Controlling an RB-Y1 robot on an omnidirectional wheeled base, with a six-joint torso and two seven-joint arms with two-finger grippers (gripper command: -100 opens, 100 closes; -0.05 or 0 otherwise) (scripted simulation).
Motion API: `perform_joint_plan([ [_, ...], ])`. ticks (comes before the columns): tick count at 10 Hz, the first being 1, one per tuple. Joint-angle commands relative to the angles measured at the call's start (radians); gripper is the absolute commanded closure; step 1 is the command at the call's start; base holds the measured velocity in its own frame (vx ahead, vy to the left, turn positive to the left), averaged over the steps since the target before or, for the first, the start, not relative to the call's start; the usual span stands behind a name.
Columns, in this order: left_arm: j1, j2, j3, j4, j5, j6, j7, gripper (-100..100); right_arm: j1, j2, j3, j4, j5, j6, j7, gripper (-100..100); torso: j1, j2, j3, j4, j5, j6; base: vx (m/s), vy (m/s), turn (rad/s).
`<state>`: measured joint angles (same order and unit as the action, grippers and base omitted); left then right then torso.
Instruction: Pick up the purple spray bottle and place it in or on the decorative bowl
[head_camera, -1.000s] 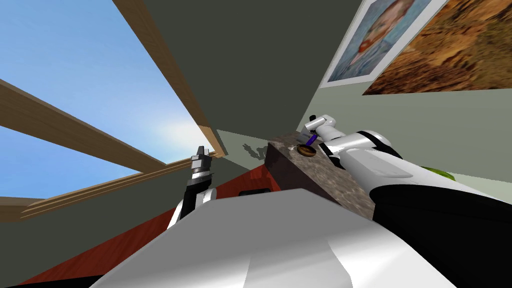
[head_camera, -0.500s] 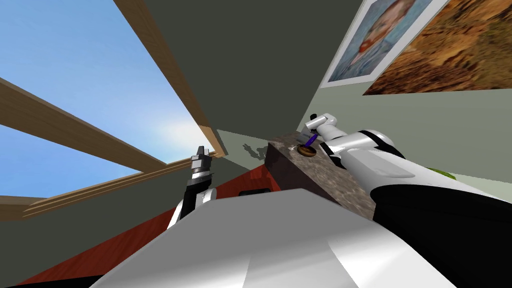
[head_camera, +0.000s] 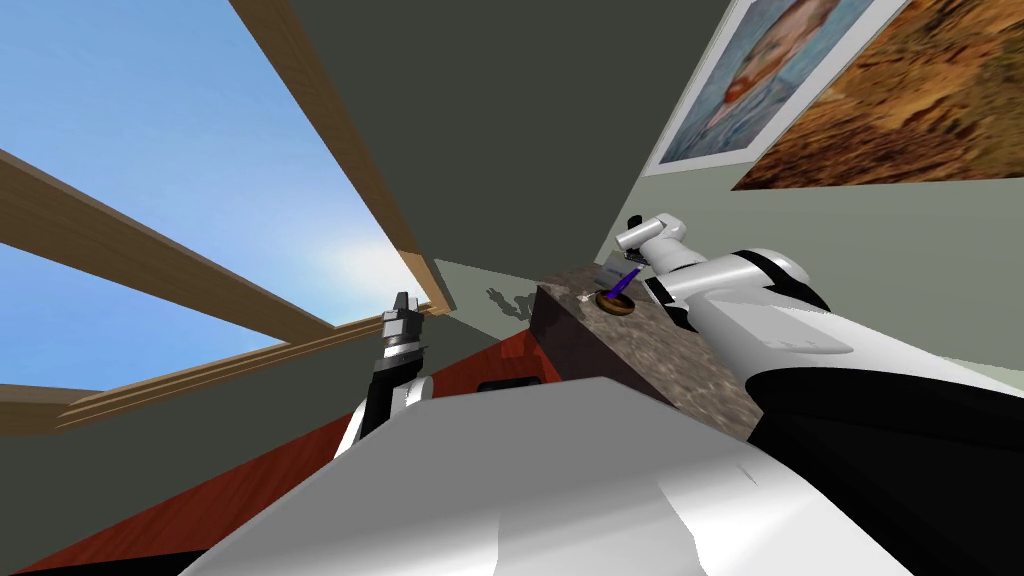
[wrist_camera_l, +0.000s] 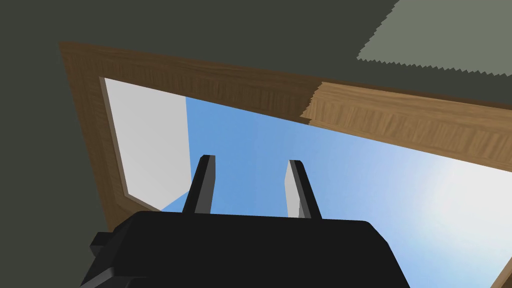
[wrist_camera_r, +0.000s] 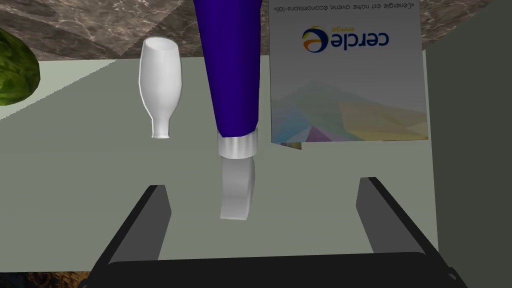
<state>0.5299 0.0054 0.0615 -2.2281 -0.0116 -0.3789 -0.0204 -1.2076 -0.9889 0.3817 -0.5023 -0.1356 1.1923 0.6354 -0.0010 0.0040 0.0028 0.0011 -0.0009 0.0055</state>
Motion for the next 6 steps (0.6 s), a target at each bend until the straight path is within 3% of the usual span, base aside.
perform_joint_plan([
  [1,0.000,0.000,0.000,0.000,0.000,0.000,0.000,0,0.000,0.000,0.000,0.000,0.000,0.000,0.000,0,0.000,0.000,0.000,0.000,0.000,0.000,0.000,0.000,0.000],
  [6,0.000,0.000,0.000,0.000,0.000,0.000,0.000,0,0.000,0.000,0.000,0.000,0.000,0.000,0.000,0,0.000,0.000,0.000,0.000,0.000,0.000,0.000,0.000,0.000],
])
